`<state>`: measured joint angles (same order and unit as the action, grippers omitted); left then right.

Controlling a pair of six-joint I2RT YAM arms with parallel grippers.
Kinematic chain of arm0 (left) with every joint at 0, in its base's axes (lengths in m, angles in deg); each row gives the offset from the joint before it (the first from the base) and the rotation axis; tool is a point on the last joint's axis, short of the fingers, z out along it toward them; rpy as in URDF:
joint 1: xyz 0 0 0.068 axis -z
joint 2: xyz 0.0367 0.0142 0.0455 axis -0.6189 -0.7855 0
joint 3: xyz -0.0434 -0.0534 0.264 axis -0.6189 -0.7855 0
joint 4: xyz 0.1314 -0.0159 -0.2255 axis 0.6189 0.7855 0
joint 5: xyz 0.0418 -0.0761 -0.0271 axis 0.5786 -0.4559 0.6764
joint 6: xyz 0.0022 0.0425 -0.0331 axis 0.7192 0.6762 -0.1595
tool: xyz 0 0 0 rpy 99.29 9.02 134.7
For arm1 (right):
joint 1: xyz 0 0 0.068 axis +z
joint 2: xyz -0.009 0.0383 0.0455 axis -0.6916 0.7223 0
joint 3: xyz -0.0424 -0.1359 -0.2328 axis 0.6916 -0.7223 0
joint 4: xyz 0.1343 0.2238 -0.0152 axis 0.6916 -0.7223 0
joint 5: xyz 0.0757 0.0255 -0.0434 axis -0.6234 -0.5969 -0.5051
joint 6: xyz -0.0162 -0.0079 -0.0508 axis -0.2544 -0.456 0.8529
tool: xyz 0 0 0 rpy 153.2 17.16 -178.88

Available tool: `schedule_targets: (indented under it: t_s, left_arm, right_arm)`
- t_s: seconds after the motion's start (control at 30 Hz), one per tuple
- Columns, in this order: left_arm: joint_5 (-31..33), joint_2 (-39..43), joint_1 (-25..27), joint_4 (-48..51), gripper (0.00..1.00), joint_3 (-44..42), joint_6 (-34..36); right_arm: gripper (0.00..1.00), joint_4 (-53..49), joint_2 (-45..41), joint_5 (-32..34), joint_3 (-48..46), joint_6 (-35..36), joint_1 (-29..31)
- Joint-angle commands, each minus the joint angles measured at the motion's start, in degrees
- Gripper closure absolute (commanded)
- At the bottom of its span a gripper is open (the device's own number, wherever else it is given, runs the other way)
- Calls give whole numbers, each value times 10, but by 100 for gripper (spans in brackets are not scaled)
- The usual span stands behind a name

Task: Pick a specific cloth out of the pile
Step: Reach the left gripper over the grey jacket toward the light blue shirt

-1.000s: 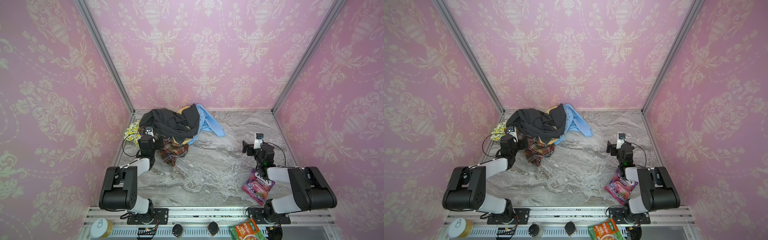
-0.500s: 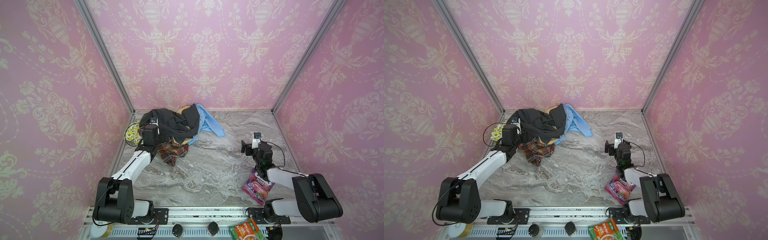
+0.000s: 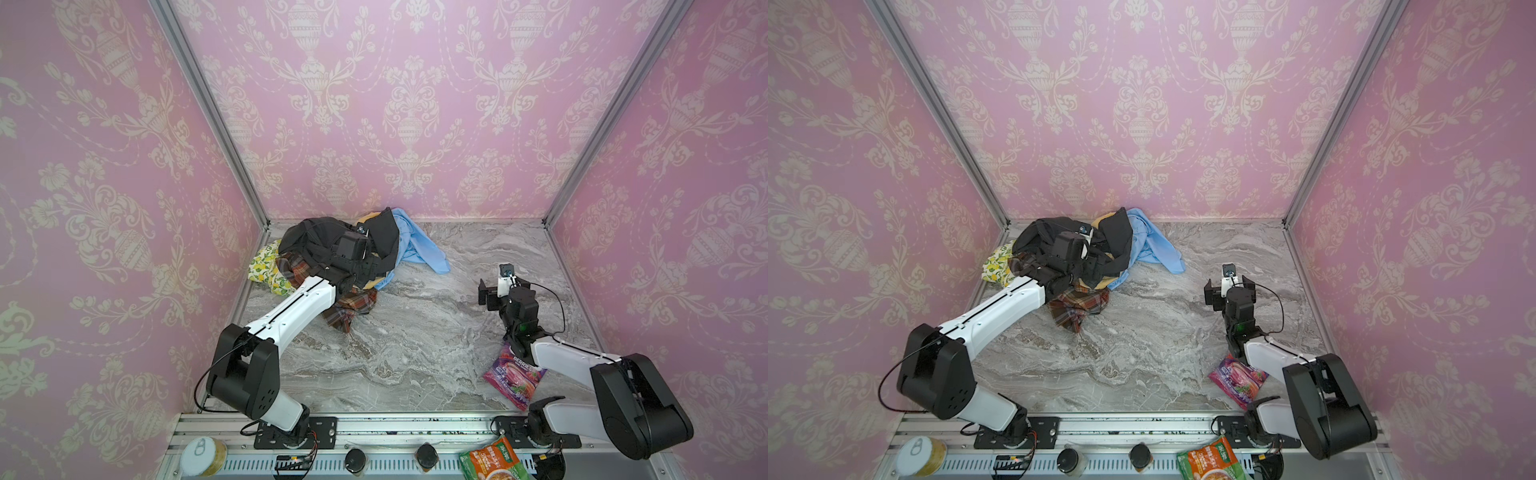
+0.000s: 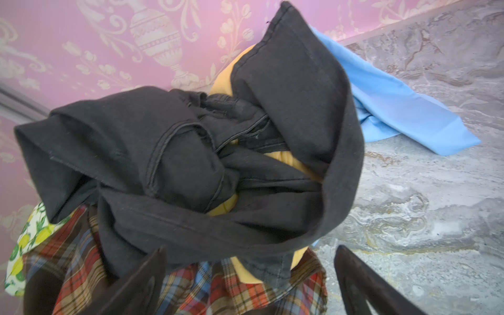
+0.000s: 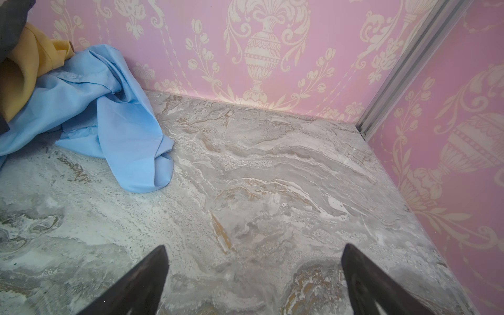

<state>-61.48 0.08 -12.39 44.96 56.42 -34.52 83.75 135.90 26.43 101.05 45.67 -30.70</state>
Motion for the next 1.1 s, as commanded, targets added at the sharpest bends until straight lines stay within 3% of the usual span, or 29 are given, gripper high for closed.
schedule_targets:
  t_s: [0.0, 0.23, 0.4, 0.63, 0.93, 1.07]
  left_arm:
    - [49, -36, 41, 68, 3, 47, 46]
    - [116, -149, 128, 141, 3, 205, 95]
    - [126, -252, 158, 198, 3, 347, 94]
    - [125, -404, 162, 277, 4, 548, 71]
    - [143, -594, 151, 372, 3, 824, 89]
    - [140, -634, 135, 379, 3, 872, 89]
  right_arm:
    - [0, -20, -28, 2, 9, -5, 1]
    - [0, -181, -72, 11, 82, -84, 1]
    - [0, -326, -126, 7, 141, -163, 1]
    - [0, -495, -153, -51, 237, -246, 1]
    - [1, -566, -212, -73, 272, -268, 1]
    - [2, -593, -220, -79, 287, -270, 2]
